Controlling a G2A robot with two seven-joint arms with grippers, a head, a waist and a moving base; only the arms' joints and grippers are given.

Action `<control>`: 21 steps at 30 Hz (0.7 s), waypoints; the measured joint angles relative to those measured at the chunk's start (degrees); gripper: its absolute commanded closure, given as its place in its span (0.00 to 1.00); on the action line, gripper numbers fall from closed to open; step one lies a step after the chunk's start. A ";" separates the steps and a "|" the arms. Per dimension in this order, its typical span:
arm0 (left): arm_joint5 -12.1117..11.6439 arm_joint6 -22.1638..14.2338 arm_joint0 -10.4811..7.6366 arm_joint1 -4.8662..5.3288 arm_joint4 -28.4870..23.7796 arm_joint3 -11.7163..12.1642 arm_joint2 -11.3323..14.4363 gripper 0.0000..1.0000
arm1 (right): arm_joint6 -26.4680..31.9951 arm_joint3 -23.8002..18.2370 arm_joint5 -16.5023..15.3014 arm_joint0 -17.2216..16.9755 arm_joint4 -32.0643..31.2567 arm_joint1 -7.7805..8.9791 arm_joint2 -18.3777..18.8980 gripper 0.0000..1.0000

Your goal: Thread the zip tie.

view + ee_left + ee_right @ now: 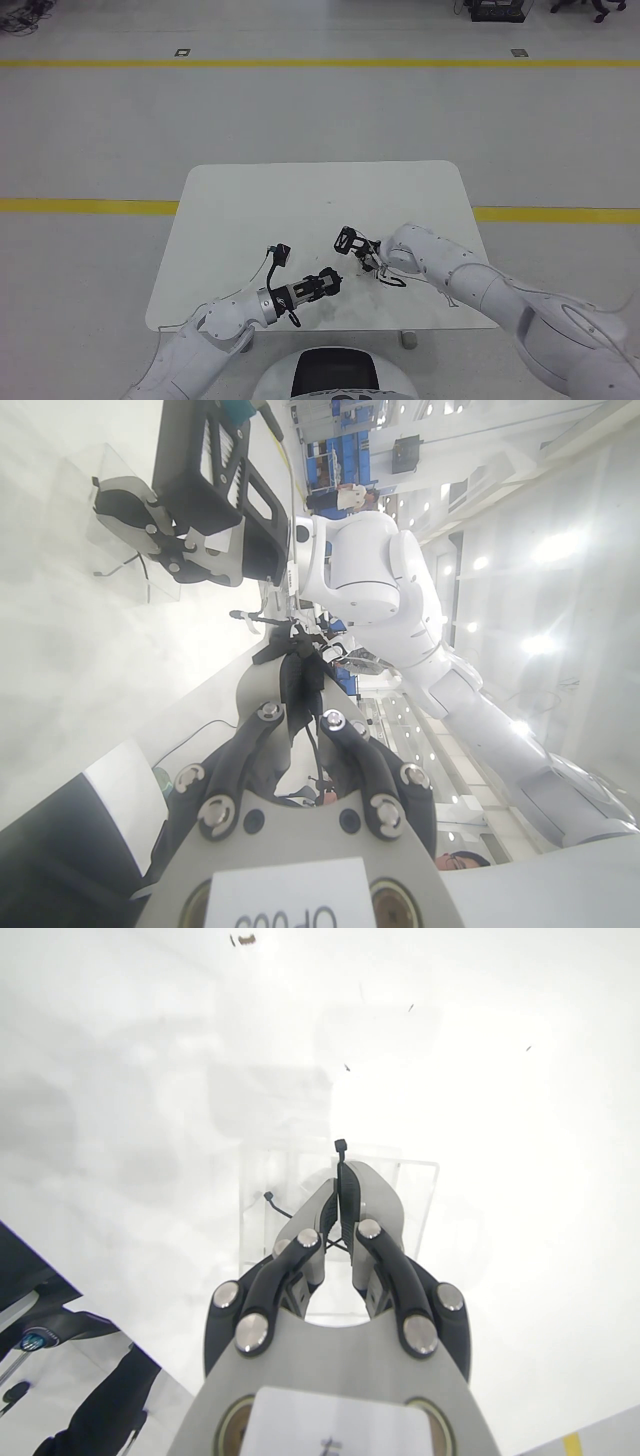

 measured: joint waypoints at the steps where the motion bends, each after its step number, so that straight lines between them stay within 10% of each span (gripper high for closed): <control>1: 0.00 0.00 0.00 0.00 0.00 0.00 0.00 1.00 | -0.21 -0.72 0.00 0.08 0.18 0.47 0.00 1.00; 21: 0.00 0.00 0.00 0.00 0.00 0.00 0.00 1.00 | -8.09 -11.88 0.00 0.30 6.43 10.34 0.00 1.00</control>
